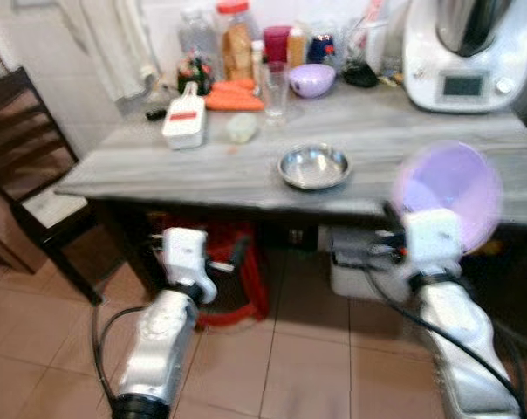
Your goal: Setting the table
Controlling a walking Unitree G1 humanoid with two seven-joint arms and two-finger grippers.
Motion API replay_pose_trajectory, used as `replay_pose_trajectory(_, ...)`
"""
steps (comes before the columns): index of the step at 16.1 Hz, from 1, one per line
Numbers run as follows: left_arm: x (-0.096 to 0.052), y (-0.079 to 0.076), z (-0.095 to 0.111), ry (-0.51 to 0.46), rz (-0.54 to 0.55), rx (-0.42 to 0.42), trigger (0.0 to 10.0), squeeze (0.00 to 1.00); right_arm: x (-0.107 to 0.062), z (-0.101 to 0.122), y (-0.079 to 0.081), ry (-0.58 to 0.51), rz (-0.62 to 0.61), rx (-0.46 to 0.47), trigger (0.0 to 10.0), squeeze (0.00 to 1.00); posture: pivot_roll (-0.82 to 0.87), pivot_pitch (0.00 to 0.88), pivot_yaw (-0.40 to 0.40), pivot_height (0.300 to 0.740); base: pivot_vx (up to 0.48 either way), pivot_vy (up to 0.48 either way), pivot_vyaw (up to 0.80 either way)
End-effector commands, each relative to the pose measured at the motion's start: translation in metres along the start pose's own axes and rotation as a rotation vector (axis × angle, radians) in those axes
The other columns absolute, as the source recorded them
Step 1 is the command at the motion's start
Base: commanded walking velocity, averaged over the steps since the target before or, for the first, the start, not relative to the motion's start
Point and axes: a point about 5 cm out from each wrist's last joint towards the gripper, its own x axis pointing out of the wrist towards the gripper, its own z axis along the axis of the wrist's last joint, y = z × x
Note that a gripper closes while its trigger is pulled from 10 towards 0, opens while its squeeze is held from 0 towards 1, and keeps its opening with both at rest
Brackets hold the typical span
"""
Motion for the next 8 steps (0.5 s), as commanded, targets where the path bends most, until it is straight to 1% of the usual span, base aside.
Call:
replay_pose_trajectory(1, -0.004, 0.018, 0.011, -0.04, 0.075, 0.051, 10.0, 0.0, 0.0, 0.009, 0.006, -0.04, 0.01, 0.014, 10.0, 0.0, -0.15, 0.026, 0.082, 0.74, 0.368, 0.0, 0.0)
replay_pose_trajectory(2, -0.008, 0.026, 0.015, -0.053, 0.118, 0.06, 10.0, 0.0, -0.004, 0.007, 0.006, -0.032, 0.006, 0.017, 10.0, 0.0, -0.15, 0.026, 0.082, 0.74, 0.368, 0.0, 0.0)
replay_pose_trajectory(5, -0.016, 0.03, 0.016, -0.052, 0.141, 0.063, 10.0, 0.0, -0.01, 0.003, 0.008, -0.013, 0.011, 0.017, 10.0, 0.0, -0.14, 0.033, 0.08, 0.74, 0.368, 0.0, 0.0)
replay_pose_trajectory(7, -0.018, 0.028, 0.013, -0.044, 0.139, 0.061, 10.0, 0.0, -0.009, 0.004, 0.009, -0.018, 0.015, 0.016, 10.0, 0.0, -0.13, 0.036, 0.081, 0.74, 0.373, 0.0, 0.59)
replay_pose_trajectory(8, -0.017, 0.025, 0.013, -0.042, 0.131, 0.058, 10.0, 0.0, -0.007, 0.005, 0.008, -0.023, 0.013, 0.016, 10.0, 0.0, -0.13, 0.037, 0.082, 0.74, 0.371, 0.0, 0.69)
